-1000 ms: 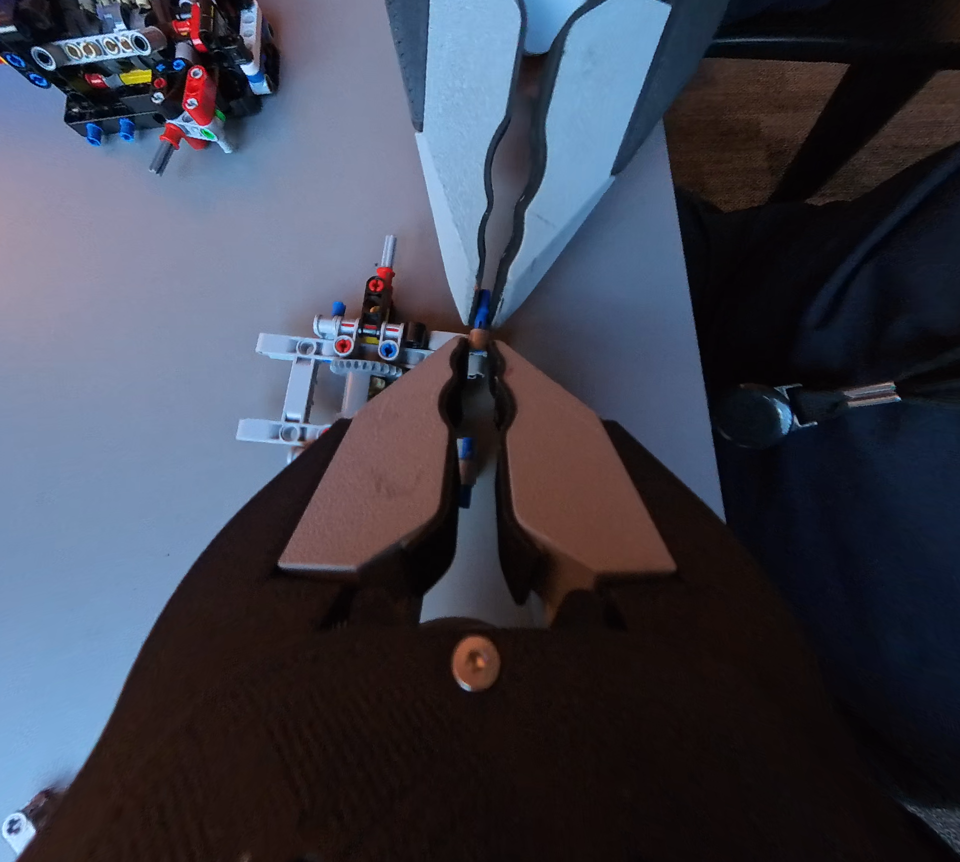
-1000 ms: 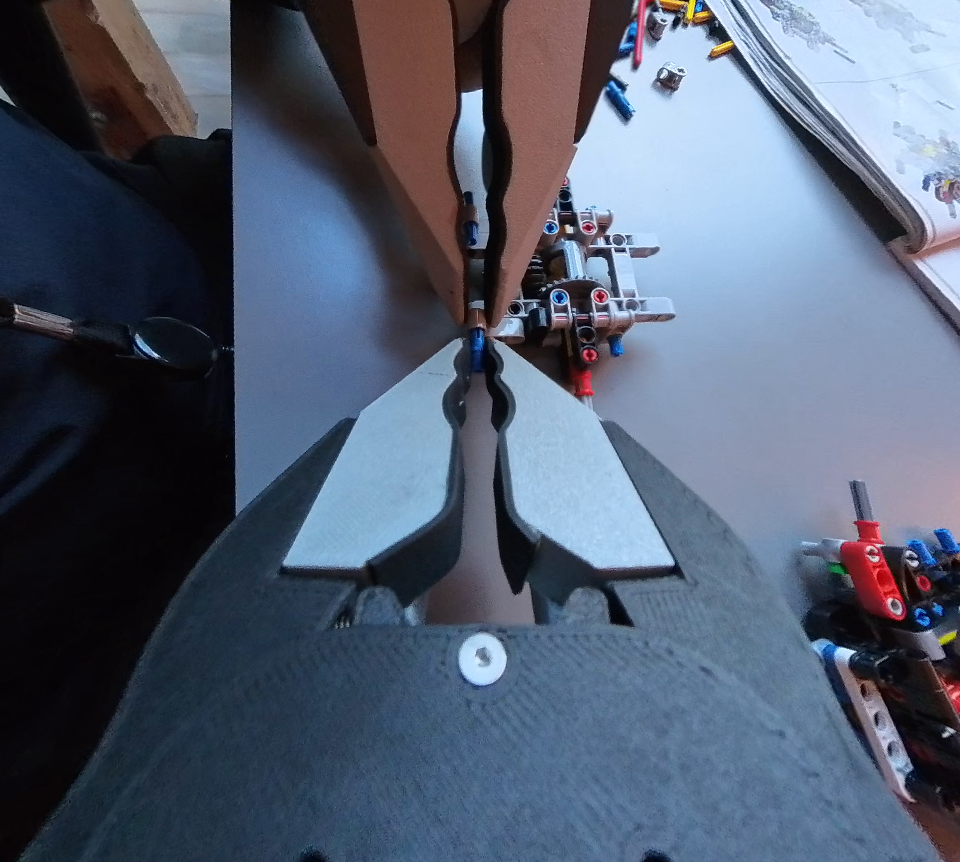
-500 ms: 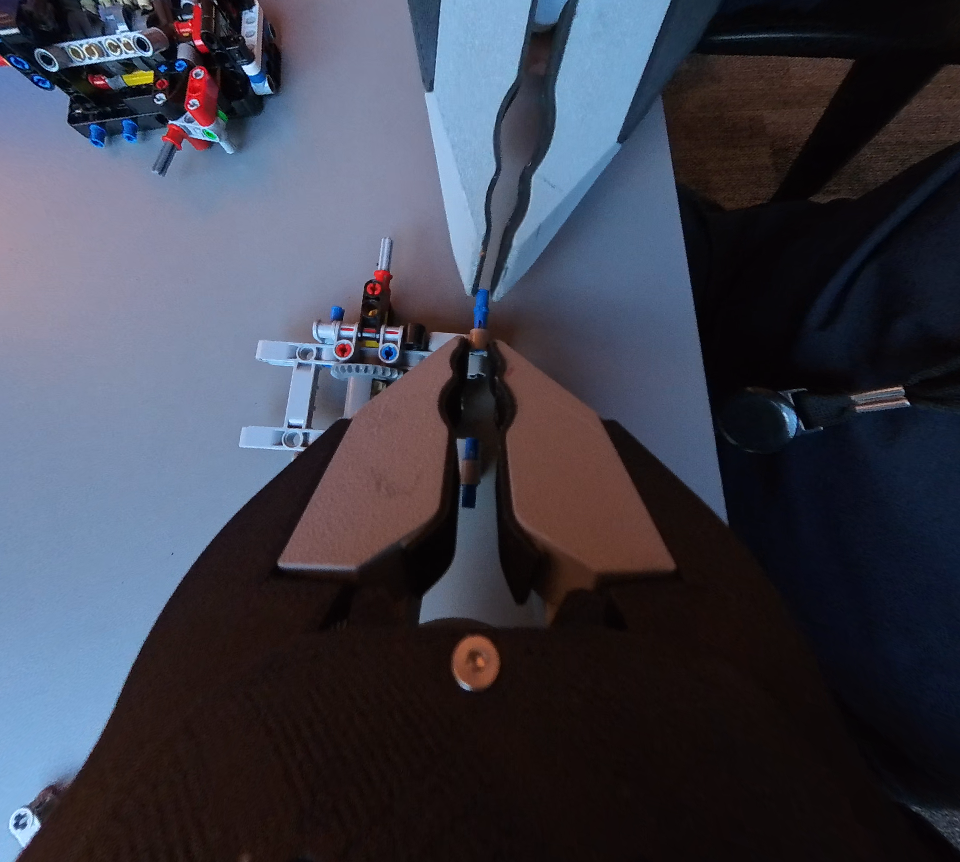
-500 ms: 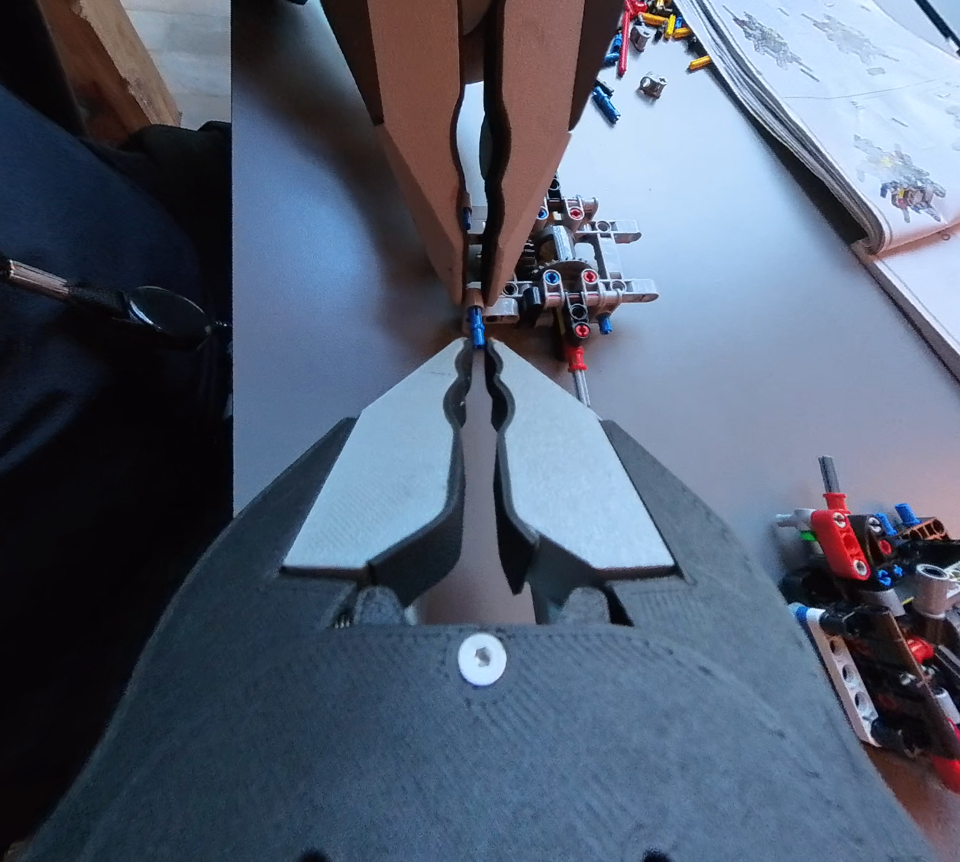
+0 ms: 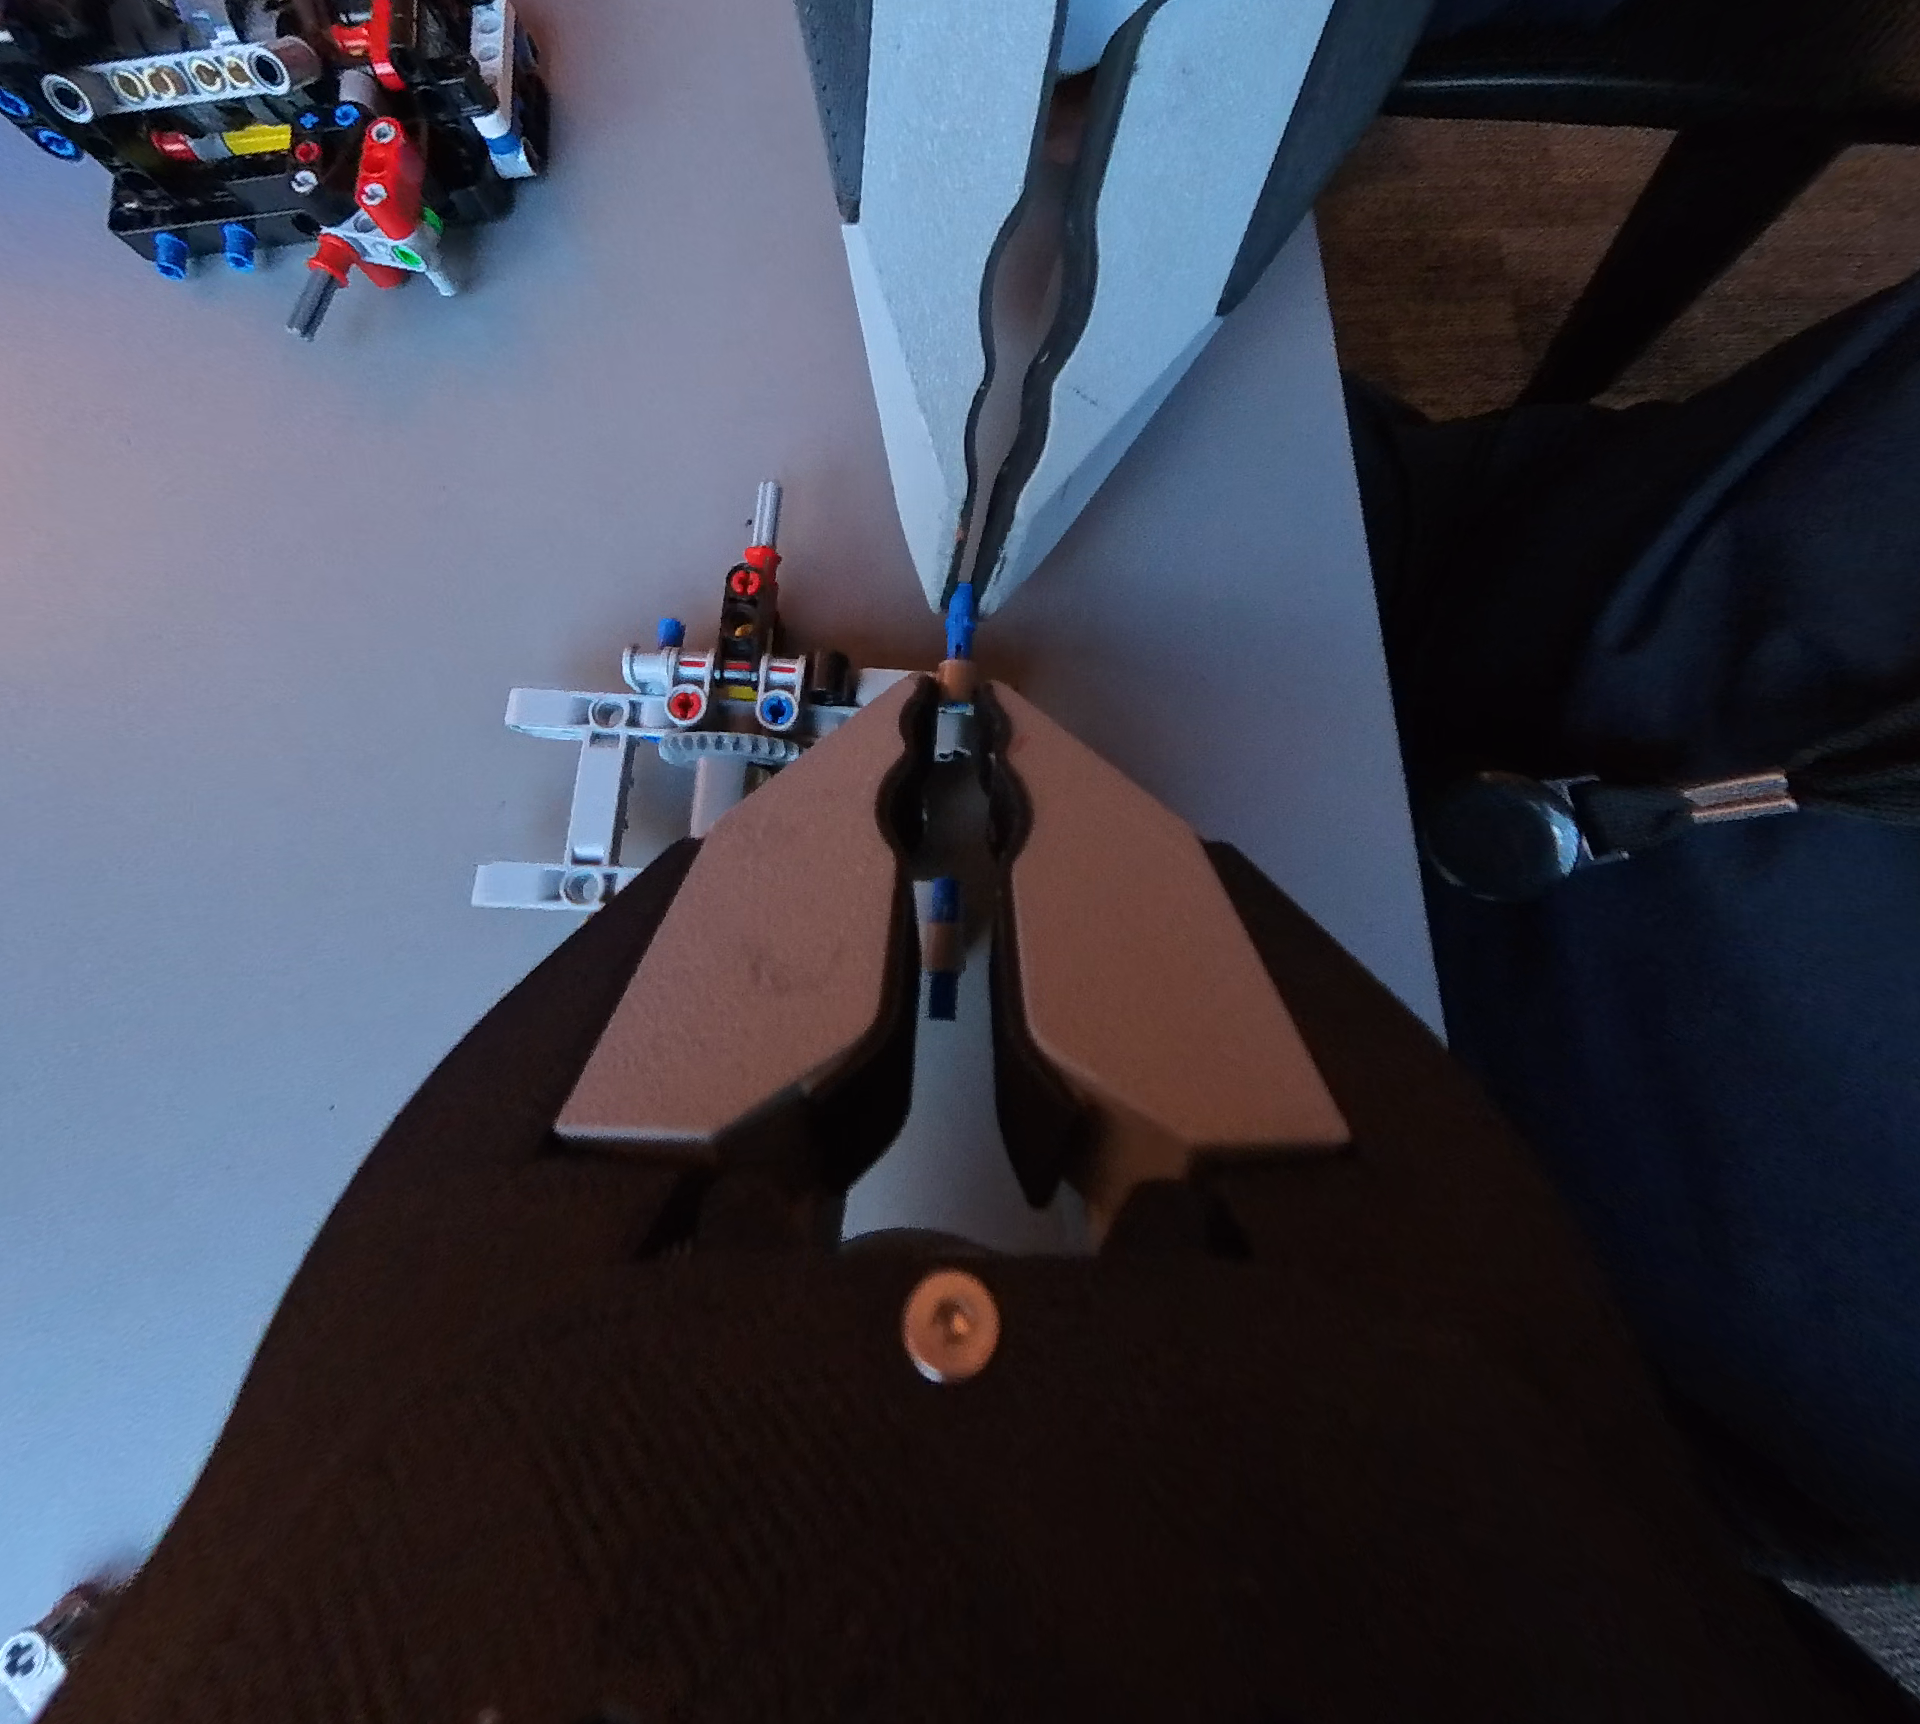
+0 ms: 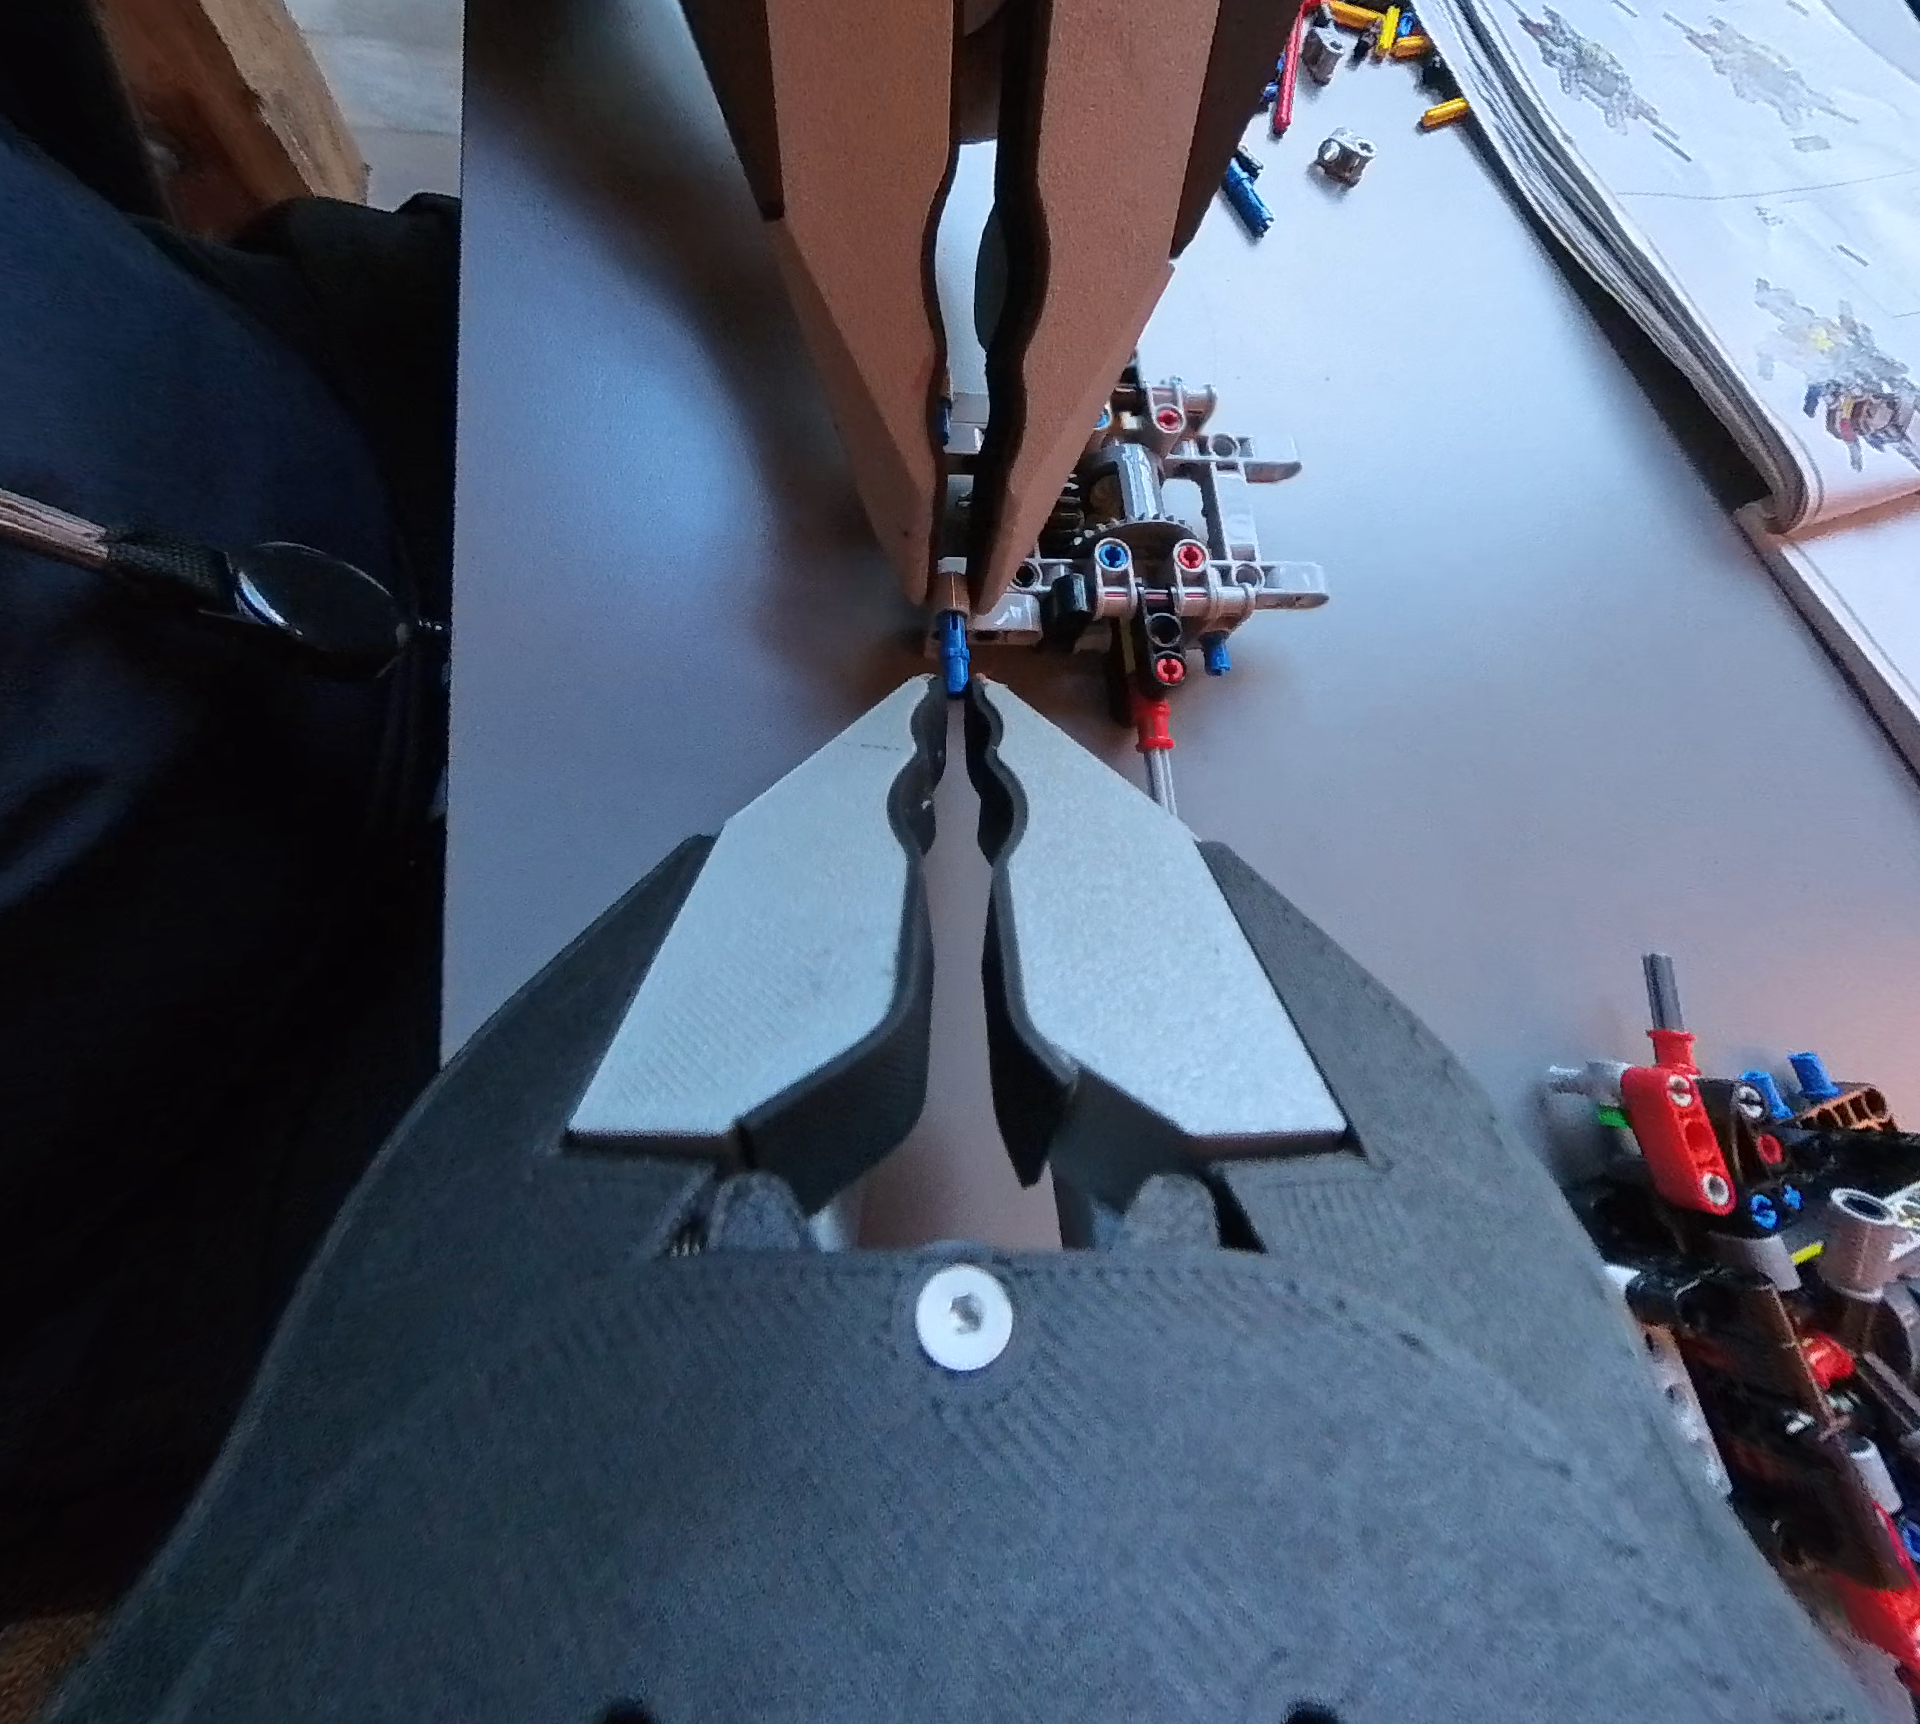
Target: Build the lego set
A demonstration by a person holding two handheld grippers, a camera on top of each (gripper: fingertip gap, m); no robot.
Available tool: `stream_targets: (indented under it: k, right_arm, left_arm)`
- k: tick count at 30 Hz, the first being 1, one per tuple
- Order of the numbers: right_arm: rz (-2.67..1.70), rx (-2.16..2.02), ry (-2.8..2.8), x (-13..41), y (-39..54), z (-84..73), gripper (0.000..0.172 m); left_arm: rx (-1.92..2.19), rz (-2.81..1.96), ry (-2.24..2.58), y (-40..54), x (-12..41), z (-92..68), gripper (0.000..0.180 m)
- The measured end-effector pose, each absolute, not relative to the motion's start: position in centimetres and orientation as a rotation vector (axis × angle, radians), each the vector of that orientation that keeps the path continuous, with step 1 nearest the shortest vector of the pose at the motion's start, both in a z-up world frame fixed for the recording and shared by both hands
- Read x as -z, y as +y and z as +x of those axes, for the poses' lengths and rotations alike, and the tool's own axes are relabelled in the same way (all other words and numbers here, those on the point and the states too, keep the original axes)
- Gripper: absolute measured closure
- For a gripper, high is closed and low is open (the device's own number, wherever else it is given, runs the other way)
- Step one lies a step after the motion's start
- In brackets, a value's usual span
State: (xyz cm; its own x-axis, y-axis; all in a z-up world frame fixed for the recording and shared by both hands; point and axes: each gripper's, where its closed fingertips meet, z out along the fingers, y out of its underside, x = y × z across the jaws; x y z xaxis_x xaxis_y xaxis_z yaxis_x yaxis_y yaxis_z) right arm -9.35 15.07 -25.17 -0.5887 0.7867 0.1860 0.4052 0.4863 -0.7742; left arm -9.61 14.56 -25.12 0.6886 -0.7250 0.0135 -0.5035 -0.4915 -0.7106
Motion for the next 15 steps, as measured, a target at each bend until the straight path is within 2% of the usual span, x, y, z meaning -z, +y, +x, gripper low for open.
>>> stream_targets:
  k: [15]
  right_arm:
    - [-1.005,-0.975,-2.201,25.12,14.80,-10.24,0.172]
  left_arm:
    - [0.386,-2.223,0.913,14.89,25.14,-9.85,0.176]
